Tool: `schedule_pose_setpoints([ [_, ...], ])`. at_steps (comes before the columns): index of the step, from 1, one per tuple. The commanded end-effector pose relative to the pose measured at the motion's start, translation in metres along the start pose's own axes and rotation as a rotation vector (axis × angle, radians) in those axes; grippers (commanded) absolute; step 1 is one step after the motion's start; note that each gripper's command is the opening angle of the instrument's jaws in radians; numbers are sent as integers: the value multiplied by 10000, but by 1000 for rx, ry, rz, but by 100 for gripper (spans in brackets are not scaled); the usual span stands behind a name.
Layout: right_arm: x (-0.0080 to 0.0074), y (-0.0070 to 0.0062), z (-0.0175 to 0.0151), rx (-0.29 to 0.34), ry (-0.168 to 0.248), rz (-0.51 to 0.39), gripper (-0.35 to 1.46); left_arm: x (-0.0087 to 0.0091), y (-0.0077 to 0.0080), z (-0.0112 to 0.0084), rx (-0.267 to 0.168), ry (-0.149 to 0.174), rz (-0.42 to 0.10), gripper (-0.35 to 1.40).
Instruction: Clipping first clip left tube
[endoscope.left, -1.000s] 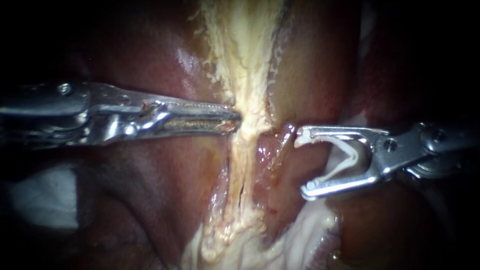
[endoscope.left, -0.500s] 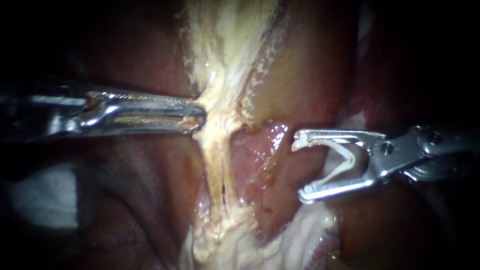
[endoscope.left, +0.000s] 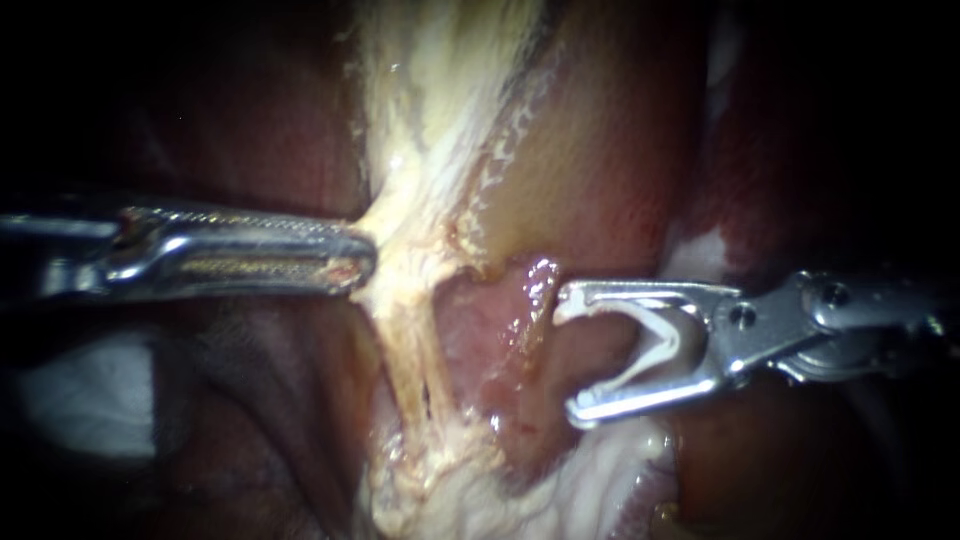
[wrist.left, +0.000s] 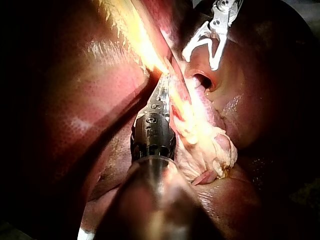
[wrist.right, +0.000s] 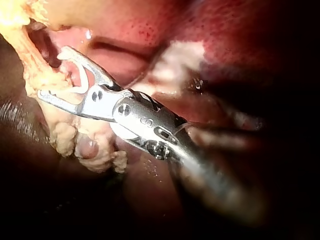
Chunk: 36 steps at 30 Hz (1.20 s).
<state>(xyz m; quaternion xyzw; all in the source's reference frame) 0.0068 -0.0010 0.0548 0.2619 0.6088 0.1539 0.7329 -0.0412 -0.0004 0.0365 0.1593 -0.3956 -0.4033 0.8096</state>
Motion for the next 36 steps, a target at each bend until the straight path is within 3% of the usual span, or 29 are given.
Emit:
schedule_pose_setpoints([
  [1,-3,-1,6,4,-8,4,59,0,2,1,1,0,0,-35],
  [10,-27,-4,52,35,-24,30,59,1,12,5,-6,-1,-4,-35],
  [19,-44,-3,77,50,-36,47,59,1,15,8,-8,-1,-4,-35],
  [36,-55,-2,100,63,-43,52,59,1,16,11,-9,-1,-5,-35],
])
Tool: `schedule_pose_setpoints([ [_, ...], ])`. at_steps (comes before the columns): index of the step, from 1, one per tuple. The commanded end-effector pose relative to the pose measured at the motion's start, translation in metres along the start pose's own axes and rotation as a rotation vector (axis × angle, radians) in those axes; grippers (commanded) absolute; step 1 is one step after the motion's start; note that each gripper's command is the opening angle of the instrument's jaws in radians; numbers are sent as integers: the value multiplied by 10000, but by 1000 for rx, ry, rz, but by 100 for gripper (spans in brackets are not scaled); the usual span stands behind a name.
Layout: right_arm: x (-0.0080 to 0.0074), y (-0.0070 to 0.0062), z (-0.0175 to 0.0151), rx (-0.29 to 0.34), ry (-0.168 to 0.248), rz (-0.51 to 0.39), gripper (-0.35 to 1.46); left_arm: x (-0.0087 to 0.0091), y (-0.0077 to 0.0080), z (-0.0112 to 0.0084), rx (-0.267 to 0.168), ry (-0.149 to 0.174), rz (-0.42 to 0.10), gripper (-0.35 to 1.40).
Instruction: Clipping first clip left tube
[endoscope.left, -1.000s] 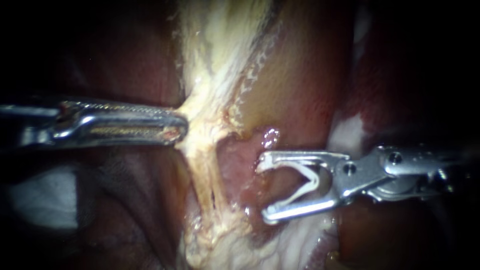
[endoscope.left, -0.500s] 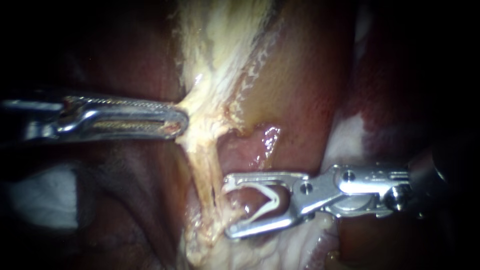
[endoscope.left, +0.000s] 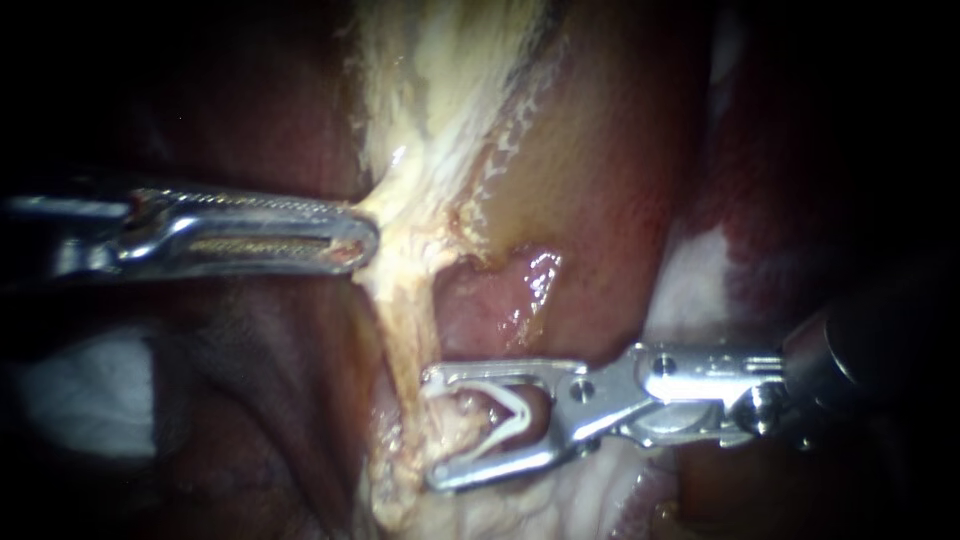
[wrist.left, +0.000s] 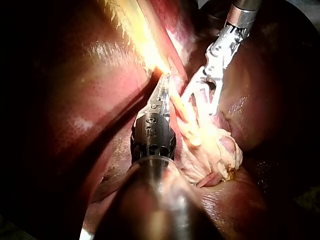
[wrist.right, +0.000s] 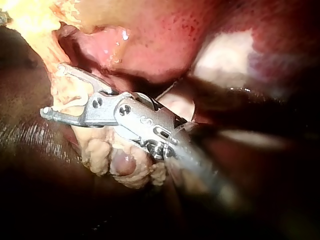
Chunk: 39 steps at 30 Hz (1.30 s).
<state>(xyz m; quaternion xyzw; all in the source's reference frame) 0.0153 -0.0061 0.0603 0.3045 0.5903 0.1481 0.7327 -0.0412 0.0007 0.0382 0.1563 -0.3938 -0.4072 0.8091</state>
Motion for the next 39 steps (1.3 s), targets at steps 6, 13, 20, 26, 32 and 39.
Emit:
schedule_pose_setpoints([
  [6,-4,4,8,2,-3,-3,59,-1,-1,1,-1,0,-1,-35],
  [13,-8,11,11,1,-5,2,59,-2,-6,-1,-3,0,-2,-35],
  [20,-12,18,10,2,-5,3,59,-3,-13,-2,-5,-1,-3,-35],
  [26,-15,24,9,-1,-11,4,59,-4,-17,-3,-7,-1,-4,-35],
  [32,-17,29,11,-5,-14,4,59,-5,-21,-4,-11,-2,-5,-35],
  [39,-15,31,14,-7,-14,5,59,-6,-24,-4,-10,-1,-6,-35],
])
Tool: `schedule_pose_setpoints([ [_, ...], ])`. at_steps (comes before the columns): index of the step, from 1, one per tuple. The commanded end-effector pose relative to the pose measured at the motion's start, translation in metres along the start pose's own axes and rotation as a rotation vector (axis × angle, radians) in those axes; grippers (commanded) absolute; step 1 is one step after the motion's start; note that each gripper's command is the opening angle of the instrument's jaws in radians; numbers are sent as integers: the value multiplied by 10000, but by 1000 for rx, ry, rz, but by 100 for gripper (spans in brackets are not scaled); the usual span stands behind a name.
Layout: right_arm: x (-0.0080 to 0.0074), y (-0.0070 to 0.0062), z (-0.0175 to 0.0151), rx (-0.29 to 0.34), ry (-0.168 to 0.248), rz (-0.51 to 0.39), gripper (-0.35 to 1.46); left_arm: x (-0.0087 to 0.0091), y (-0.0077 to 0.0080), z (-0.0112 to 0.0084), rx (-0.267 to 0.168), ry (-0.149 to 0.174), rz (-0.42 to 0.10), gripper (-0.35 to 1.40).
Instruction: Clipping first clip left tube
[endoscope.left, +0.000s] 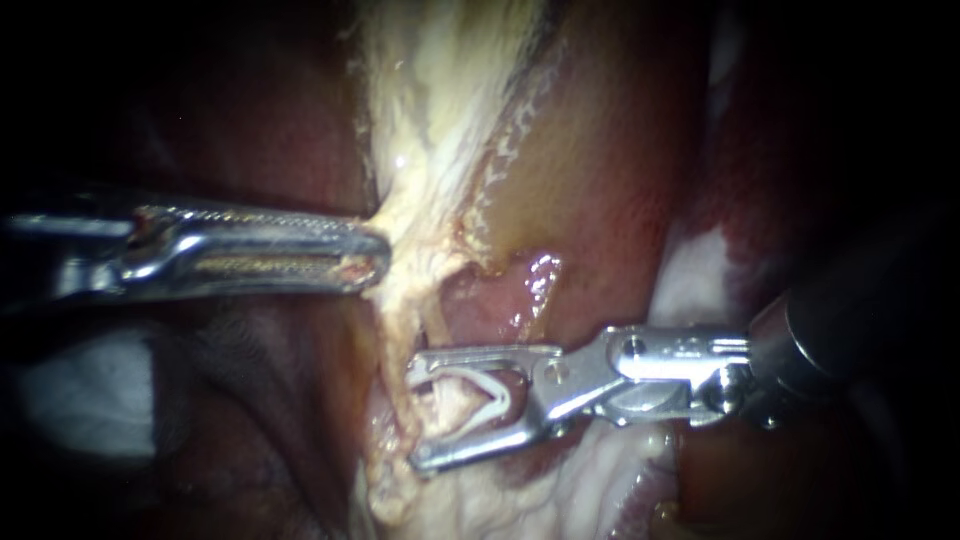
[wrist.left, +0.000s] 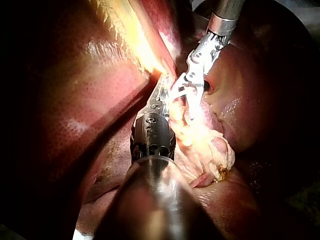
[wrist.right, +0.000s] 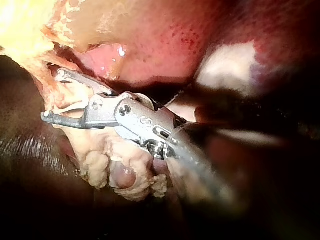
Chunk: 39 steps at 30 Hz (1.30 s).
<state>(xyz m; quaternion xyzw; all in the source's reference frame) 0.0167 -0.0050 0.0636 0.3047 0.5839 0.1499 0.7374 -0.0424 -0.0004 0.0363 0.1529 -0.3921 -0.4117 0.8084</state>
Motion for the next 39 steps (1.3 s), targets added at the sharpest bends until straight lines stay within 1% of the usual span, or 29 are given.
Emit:
schedule_pose_setpoints([
  [1,1,0,1,-1,0,0,59,0,0,0,0,0,0,-35],
  [10,5,-1,11,-5,1,-1,59,0,-1,1,0,0,0,-35],
  [17,9,-7,14,17,2,-4,59,0,1,2,1,0,1,-35],
  [22,12,-15,12,46,3,-13,59,2,6,2,3,1,2,-35],
  [28,16,-25,9,67,1,-17,59,4,14,4,6,1,3,-35],
  [39,17,-30,14,103,6,-4,59,4,18,6,6,1,4,-35],
])
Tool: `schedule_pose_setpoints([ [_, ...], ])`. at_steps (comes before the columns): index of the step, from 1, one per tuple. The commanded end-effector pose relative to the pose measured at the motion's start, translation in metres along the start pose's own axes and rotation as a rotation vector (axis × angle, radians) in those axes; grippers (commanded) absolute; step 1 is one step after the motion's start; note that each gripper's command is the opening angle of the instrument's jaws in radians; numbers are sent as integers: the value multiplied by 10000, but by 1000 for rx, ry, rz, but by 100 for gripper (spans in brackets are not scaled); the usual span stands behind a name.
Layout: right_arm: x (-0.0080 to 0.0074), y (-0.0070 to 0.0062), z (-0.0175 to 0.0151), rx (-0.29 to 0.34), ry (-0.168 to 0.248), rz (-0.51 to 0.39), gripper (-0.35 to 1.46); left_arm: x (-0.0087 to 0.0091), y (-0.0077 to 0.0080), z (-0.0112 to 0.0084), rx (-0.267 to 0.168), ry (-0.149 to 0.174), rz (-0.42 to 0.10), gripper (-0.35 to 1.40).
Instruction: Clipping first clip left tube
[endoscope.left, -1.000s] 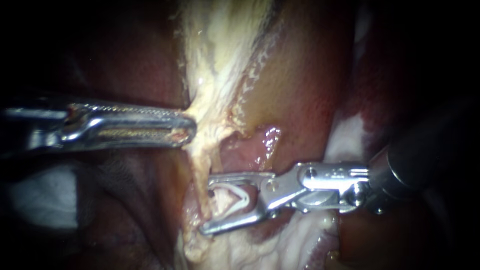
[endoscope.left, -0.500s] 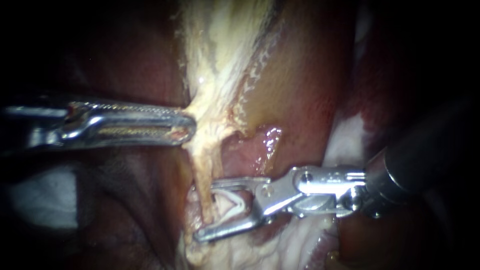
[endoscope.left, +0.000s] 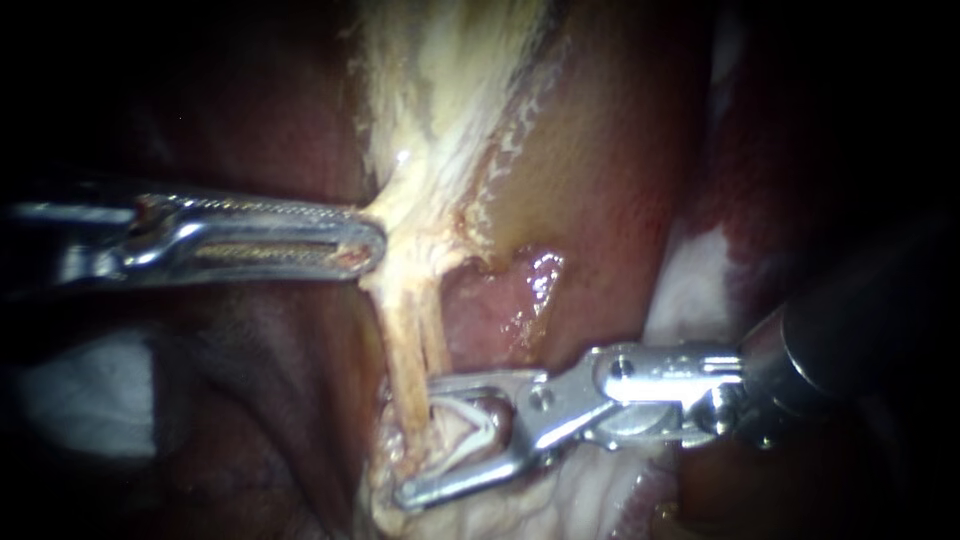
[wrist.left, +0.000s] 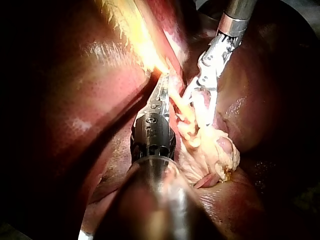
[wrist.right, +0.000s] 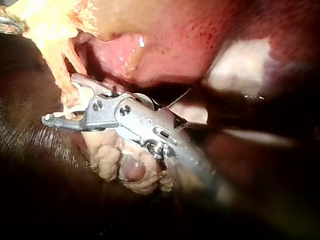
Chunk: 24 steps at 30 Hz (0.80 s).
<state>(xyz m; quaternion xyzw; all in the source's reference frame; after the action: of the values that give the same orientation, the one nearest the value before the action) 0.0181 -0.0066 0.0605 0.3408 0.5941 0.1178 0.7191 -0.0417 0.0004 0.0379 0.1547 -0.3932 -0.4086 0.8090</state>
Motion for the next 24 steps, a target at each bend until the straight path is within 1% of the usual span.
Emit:
schedule_pose_setpoints([
  [1,-1,0,2,-1,0,1,59,0,0,1,0,0,0,-35],
  [7,-3,3,13,4,0,-4,58,-1,-1,2,-1,0,-1,-35],
  [16,-10,11,31,13,-1,-6,58,-2,-2,4,-2,-1,-2,-35],
  [20,-13,14,36,13,-1,3,57,-2,-2,5,-2,-1,-2,-35],
  [24,-13,15,40,27,0,17,56,-3,-2,6,-3,-1,-2,-35],
])
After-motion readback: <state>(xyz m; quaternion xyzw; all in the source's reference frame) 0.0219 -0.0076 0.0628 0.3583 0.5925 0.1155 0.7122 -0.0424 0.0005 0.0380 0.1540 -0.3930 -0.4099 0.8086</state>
